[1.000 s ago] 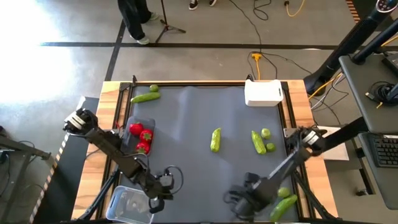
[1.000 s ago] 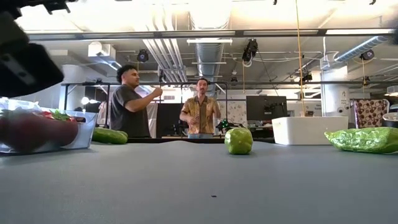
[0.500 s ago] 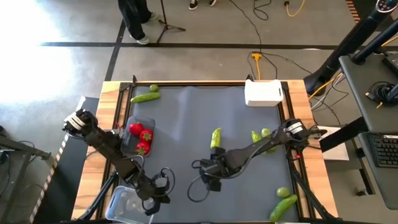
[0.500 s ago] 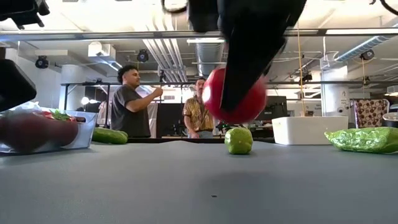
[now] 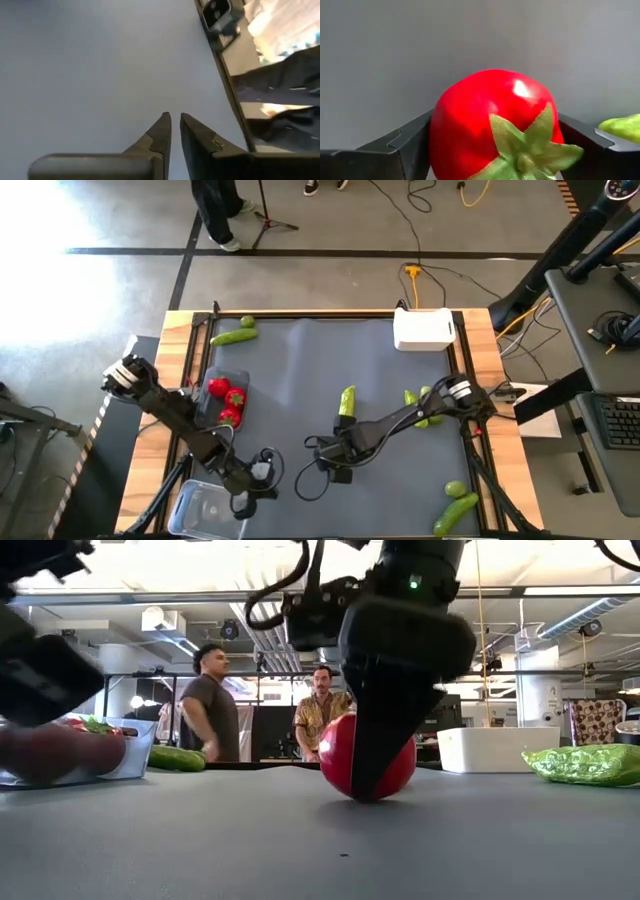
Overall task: Sort produce into baskets
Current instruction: Put the tomato into the black transparent bin
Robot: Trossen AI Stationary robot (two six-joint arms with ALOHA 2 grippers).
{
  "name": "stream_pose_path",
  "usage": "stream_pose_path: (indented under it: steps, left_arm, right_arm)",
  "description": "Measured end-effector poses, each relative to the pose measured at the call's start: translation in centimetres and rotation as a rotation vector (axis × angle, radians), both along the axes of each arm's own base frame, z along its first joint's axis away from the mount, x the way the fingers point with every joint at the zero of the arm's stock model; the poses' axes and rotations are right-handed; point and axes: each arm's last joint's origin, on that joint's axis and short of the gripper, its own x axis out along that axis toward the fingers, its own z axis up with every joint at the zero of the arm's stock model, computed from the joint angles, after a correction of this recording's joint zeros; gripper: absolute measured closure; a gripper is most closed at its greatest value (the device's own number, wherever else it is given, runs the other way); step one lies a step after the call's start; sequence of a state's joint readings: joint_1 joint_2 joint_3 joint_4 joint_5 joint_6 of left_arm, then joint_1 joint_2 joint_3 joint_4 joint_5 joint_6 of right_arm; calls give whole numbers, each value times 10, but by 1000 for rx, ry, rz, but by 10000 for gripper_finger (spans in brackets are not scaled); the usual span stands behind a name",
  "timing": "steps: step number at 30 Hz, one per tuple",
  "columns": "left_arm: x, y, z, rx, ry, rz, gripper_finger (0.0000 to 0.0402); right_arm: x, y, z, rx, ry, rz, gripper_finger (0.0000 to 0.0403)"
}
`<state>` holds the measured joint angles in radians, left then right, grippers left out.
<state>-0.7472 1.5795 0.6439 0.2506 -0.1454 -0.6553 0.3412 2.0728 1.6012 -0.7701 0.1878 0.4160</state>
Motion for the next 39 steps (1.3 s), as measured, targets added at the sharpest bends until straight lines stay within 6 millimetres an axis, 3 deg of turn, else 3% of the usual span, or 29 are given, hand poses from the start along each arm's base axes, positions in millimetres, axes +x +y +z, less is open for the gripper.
stream_pose_path:
  steps: [6, 12, 19, 23, 30, 33, 39]
  left_arm:
    - [13, 7, 7, 82, -73, -8, 347]
    - [20, 16, 7, 86, -73, 30, 282]
    - [33, 28, 11, 76, -87, 88, 174]
    - [41, 35, 15, 105, -114, 114, 110]
    - [69, 44, 21, 210, -189, 248, 26]
    - [87, 48, 21, 238, -195, 266, 7]
    - [113, 54, 21, 226, -186, 255, 5]
  right_arm:
    - [1, 0, -9, 3, 13, -61, 52]
    - [-2, -1, 1, -7, -2, -64, 33]
    - [-11, -2, 30, 12, -6, -87, 32]
    - [-18, 2, 59, 60, -21, -70, 32]
    - [-45, 11, 98, 34, 40, 7, 32]
    - [-53, 13, 97, 16, 71, 27, 32]
    - [-61, 9, 72, -75, 142, 40, 32]
